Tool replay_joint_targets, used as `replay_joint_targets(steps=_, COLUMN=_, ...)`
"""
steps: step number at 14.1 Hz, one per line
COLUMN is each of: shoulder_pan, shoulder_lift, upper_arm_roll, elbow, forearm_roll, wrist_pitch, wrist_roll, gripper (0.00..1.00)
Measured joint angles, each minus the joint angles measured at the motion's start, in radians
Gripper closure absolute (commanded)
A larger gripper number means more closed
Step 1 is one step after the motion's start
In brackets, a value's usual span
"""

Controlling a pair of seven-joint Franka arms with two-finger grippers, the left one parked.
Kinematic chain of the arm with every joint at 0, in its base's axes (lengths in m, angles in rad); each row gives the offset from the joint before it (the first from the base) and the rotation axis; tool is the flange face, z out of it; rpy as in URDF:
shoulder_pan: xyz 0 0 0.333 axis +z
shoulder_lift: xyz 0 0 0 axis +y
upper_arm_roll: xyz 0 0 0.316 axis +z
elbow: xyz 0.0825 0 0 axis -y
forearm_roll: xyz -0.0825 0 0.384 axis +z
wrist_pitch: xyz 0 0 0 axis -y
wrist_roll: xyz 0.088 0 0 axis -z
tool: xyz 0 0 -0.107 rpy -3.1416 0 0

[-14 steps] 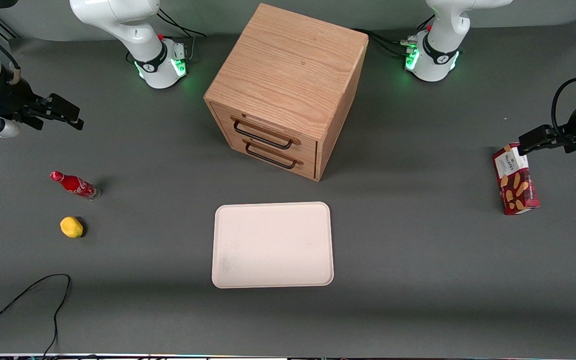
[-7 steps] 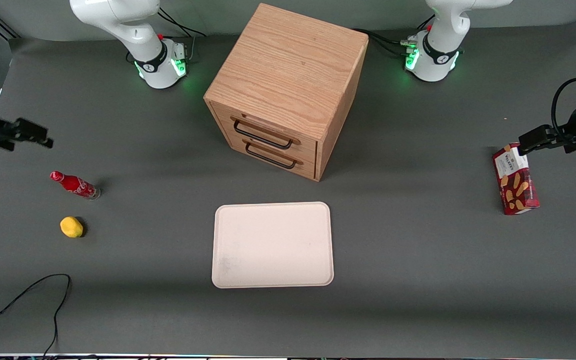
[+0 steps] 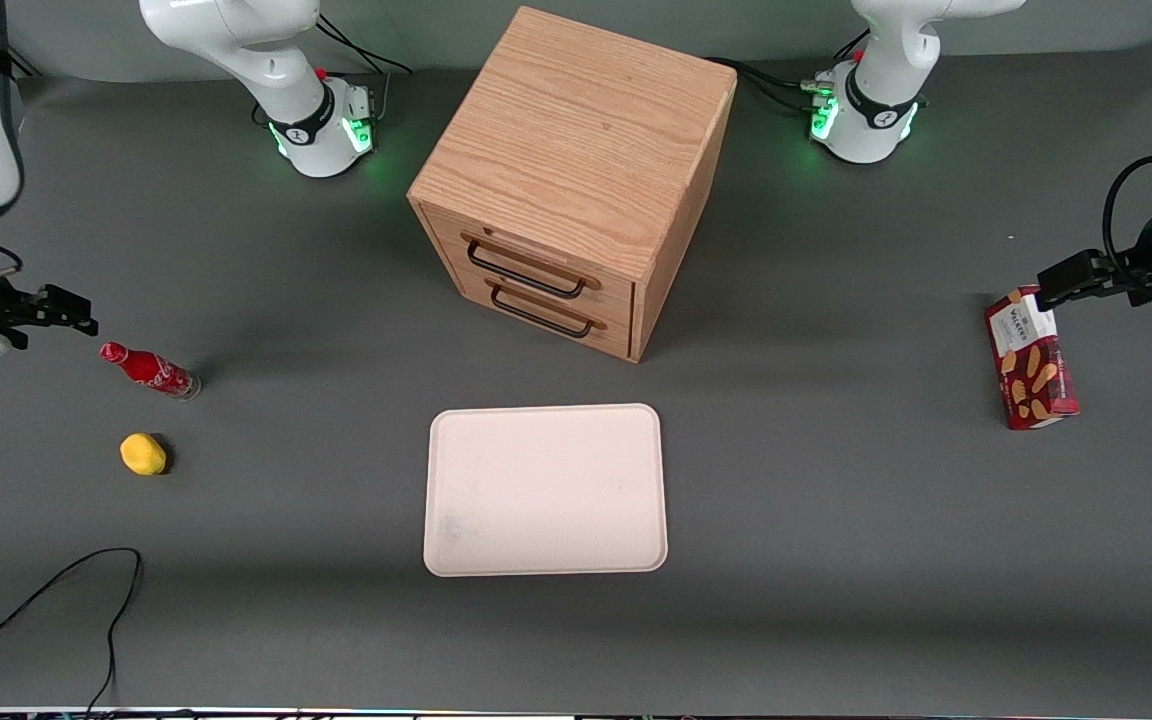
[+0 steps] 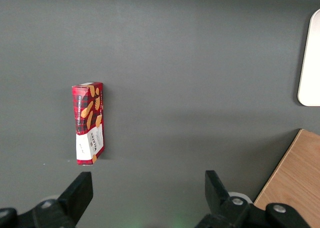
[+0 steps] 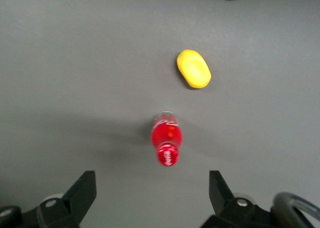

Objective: Place coke bottle on tray
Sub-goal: 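Move the right gripper down toward the red Coca-Cola bottle, then close the right gripper around the bottle's body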

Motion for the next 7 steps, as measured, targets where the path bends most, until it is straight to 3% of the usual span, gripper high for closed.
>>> replay_joint_targets(steps=3, shoulder_pan=0.000, shoulder_lift=0.013, upper_arm_roll=-0.028, elbow=-0.100, forearm_roll=0.000, wrist_pitch=0.134, wrist_roll=-0.025, gripper=0.00)
replay_joint_targets(steps=7, shoulder_pan=0.000, shoulder_lift=0.066, upper_arm_roll=-0.051, elbow=-0.127, forearm_roll=0.002, wrist_pitch=0.201, wrist_roll=-0.055, gripper=0.00)
